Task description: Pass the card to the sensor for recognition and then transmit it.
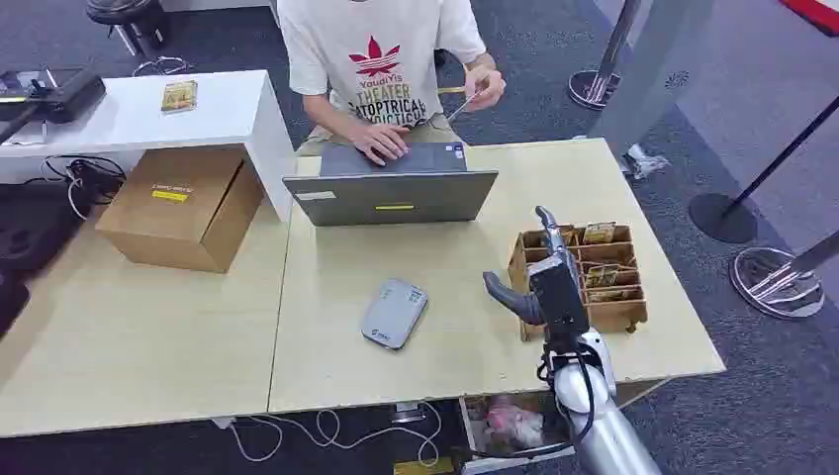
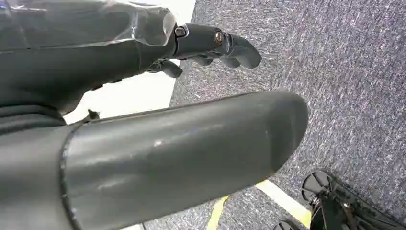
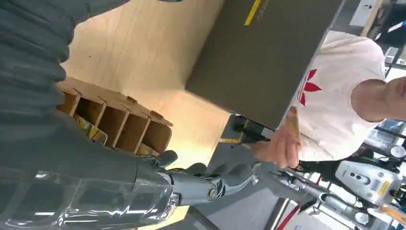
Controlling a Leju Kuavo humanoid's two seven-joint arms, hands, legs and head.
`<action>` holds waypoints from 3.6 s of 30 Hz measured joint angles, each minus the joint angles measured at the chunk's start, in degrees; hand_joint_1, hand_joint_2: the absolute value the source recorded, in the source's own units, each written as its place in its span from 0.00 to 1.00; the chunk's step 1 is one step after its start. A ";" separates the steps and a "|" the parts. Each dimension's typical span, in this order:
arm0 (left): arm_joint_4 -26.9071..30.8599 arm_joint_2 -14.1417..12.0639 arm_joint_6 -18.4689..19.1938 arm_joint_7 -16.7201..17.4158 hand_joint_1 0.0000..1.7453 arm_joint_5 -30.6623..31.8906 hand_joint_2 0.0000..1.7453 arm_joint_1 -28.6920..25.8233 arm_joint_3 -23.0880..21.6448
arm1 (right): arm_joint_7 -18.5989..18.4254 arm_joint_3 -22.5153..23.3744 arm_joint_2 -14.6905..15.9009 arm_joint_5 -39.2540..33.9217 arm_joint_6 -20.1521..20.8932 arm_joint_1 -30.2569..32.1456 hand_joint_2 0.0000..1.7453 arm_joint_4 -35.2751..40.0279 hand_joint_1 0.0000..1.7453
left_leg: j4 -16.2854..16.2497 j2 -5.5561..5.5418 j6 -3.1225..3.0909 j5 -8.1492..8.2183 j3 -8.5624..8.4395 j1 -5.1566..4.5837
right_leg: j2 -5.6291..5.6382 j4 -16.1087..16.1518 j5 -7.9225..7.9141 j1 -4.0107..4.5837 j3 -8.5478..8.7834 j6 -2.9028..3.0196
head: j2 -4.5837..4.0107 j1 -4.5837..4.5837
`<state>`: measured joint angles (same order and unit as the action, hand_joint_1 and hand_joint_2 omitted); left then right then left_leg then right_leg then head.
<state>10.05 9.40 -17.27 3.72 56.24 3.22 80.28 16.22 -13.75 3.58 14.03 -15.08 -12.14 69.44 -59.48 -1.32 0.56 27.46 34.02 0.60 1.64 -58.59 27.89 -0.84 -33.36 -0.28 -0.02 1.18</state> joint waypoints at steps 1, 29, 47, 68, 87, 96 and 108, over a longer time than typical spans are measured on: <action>0.02 0.00 -0.02 0.00 0.00 0.00 0.00 0.01 0.00 | 0.00 0.00 -0.02 0.00 0.00 0.00 1.00 0.00 0.00 | 0.00 0.00 0.00 0.00 0.00 0.00 | 0.00 0.00 0.00 0.00 0.00 0.00 | 0.00 0.00; -0.04 0.31 1.27 -0.42 0.00 1.38 0.00 0.14 0.28 | 1.05 -3.37 -0.81 12.27 -8.46 -6.80 1.00 -1.03 0.00 | 0.00 0.00 0.00 0.00 0.00 0.00 | 0.01 0.00 0.00 0.00 0.00 0.00 | 0.00 0.00; -0.04 0.28 1.57 -0.26 0.00 2.43 0.00 0.66 0.28 | -2.43 -8.99 -0.83 31.50 -19.65 -16.35 1.00 -8.68 0.00 | 0.00 0.02 -0.01 -0.03 0.00 0.00 | 0.03 -0.02 -0.02 0.00 0.01 0.01 | 0.00 0.00; -0.04 0.24 1.18 -0.92 0.00 3.04 0.00 0.81 0.28 | -3.63 -14.80 -4.74 37.99 -23.30 -29.87 1.00 -27.04 0.88 | 0.00 -0.03 0.05 -0.08 0.00 0.01 | 0.01 -0.04 -0.04 0.01 0.00 0.05 | 0.00 0.00; -0.04 -0.04 2.08 -3.28 0.00 3.41 0.00 0.80 0.28 | -1.77 -14.82 -4.68 33.99 -23.76 -30.77 1.00 -31.41 0.99 | -0.01 -0.02 0.05 -0.08 -0.02 0.02 | 0.01 -0.04 -0.04 0.02 -0.01 0.05 | 0.00 0.00; -0.04 0.00 1.75 -3.50 0.00 3.04 0.00 0.79 0.28 | -1.79 -14.82 -4.68 33.40 -23.56 -30.78 1.00 -31.69 1.00 | -0.01 -0.02 0.05 -0.08 -0.02 0.02 | 0.01 -0.04 -0.04 0.02 0.00 0.05 | 0.00 0.00; -0.04 0.63 0.55 -3.80 0.00 2.03 0.00 0.80 0.96 | -0.74 -14.82 -4.79 31.45 -23.19 -30.82 1.00 -31.10 1.00 | -0.01 -0.02 0.05 -0.08 -0.01 0.02 | 0.01 -0.05 -0.04 0.01 -0.01 0.05 | 0.00 0.00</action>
<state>10.01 10.03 -16.72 -0.09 58.27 4.02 81.24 15.48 -28.57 -1.20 45.48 -38.27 -42.96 38.34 -59.49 -1.34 0.61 27.38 34.01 0.62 1.65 -58.64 27.85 -0.83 -33.36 -0.23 -0.02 1.18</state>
